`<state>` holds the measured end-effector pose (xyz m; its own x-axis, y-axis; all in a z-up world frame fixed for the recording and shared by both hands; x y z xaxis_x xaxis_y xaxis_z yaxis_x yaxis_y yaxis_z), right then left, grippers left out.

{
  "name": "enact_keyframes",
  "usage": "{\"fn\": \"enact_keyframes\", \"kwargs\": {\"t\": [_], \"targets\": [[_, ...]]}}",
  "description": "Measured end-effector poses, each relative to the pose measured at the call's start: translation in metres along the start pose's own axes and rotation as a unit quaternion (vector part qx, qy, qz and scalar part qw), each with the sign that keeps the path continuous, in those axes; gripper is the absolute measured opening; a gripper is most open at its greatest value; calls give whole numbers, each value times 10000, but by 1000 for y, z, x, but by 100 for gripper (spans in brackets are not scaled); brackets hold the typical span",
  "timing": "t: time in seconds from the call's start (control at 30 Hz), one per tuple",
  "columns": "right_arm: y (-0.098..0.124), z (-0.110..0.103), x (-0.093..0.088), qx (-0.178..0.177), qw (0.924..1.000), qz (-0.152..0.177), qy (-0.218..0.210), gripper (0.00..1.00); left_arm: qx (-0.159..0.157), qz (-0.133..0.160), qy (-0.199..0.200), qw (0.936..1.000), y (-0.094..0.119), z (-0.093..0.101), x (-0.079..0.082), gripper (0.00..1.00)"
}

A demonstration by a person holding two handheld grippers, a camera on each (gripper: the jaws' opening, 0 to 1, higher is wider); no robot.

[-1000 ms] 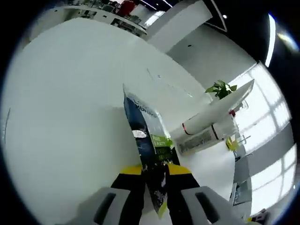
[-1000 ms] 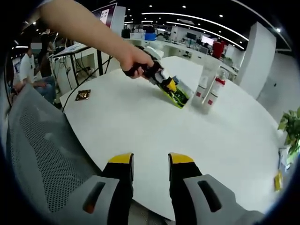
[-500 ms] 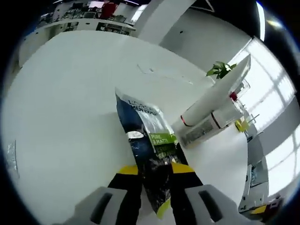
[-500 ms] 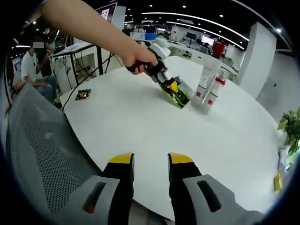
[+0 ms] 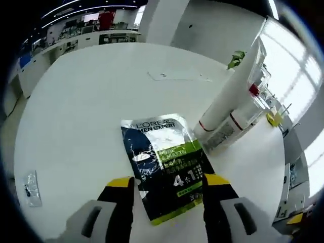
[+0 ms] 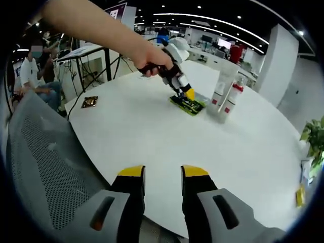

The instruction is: Arrange the skincare products in the storage area until every visible bottle or jar stands upright without overlapping.

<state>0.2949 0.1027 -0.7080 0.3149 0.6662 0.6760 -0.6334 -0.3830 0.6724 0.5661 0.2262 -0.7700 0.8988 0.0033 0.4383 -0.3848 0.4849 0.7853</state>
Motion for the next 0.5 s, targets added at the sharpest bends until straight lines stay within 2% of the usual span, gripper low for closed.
{"fn": "enact_keyframes", "kwargs": {"t": [0.17, 0.5], "targets": [[0, 0, 0, -10, 10000, 8, 1, 25, -162, -54, 211, 9996, 2, 3, -1, 54], [0, 0, 0, -15, 10000, 0, 3, 24, -260, -51, 408, 9988, 0, 8, -6, 54]]}}
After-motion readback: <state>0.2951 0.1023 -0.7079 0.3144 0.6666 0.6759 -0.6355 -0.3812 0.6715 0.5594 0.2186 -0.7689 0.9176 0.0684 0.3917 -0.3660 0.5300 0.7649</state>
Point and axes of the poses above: the point that each gripper's makers call its tool centre point, and the gripper's own axes: y roughly backward along the fingers, z roughly to its right, x roughly out of its top, the point moved 3 cm from there along y, roughly backward along the fingers, and after that the axes turned 14 degrees about y, right-handed, at the moved point
